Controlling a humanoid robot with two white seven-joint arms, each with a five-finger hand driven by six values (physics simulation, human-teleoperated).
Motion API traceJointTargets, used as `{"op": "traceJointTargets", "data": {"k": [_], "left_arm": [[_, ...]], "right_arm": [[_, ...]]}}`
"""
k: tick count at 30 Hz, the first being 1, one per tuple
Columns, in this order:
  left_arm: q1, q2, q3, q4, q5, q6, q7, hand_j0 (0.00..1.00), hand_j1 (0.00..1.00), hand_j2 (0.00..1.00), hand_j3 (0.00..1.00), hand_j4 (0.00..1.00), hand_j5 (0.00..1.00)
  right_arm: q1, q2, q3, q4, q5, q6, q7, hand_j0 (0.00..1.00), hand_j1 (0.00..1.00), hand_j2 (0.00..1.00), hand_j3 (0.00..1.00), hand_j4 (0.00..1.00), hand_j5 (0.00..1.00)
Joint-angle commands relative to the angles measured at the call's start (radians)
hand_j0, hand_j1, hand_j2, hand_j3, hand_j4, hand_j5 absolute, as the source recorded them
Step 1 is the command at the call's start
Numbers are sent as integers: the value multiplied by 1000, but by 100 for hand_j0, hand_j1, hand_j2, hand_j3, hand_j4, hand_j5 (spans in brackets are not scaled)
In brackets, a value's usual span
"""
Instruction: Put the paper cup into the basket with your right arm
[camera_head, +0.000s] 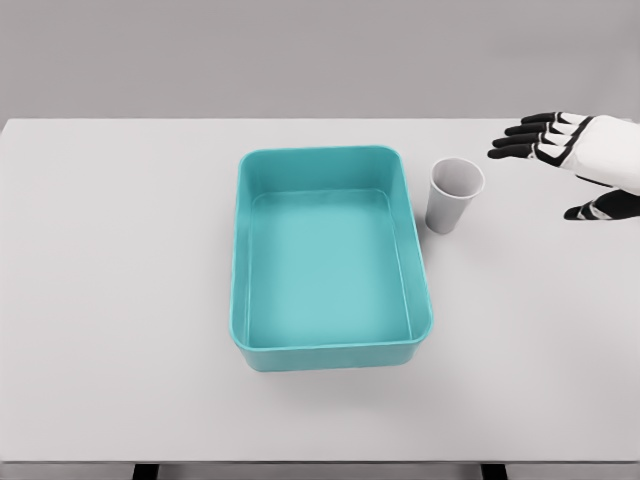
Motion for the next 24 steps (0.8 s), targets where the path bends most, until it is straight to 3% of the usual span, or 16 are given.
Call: {"op": "traceJointTargets", "data": {"k": [1, 4, 6, 9, 11, 13, 18, 21, 23, 24], "left_arm": [[0, 0, 0, 0, -1, 0, 0, 100, 100, 100, 100, 100, 100], [0, 0, 0, 0, 0, 0, 0, 100, 100, 100, 100, 100, 100], [0, 0, 0, 0, -1, 0, 0, 100, 100, 100, 100, 100, 100], [0, 0, 0, 0, -1, 0, 0, 100, 100, 100, 100, 100, 100], [0, 0, 0, 0, -1, 0, 0, 100, 100, 100, 100, 100, 100], [0, 0, 0, 0, 0, 0, 0, 100, 100, 100, 100, 100, 100], [0, 0, 0, 0, 0, 0, 0, 100, 100, 100, 100, 100, 100], [0, 0, 0, 0, 0, 0, 0, 100, 100, 100, 100, 100, 100], [0, 0, 0, 0, 0, 0, 0, 100, 100, 100, 100, 100, 100], [0, 0, 0, 0, 0, 0, 0, 100, 100, 100, 100, 100, 100]], "right_arm": [[2, 17, -2, 0, -5, 3, 5, 100, 100, 100, 100, 100, 100], [2, 39, -35, 6, 4, 3, 5, 100, 100, 100, 100, 100, 100], [0, 120, -73, 64, 1, 3, 5, 100, 100, 100, 100, 100, 100], [9, 148, -68, 109, -6, 3, 5, 100, 100, 100, 100, 100, 100], [26, 227, -61, 129, -28, 3, 5, 100, 100, 100, 100, 100, 100], [25, 266, -71, 227, -52, 52, 5, 100, 100, 100, 100, 100, 100], [6, 275, -68, 428, -367, 198, 5, 100, 100, 100, 100, 100, 100], [-15, 335, -58, 453, -368, 336, 5, 100, 100, 100, 100, 100, 100], [-51, 364, -26, 489, -368, 364, 5, 100, 100, 100, 100, 100, 100], [-87, 366, 31, 542, -368, 362, 5, 100, 100, 100, 100, 100, 100]]}}
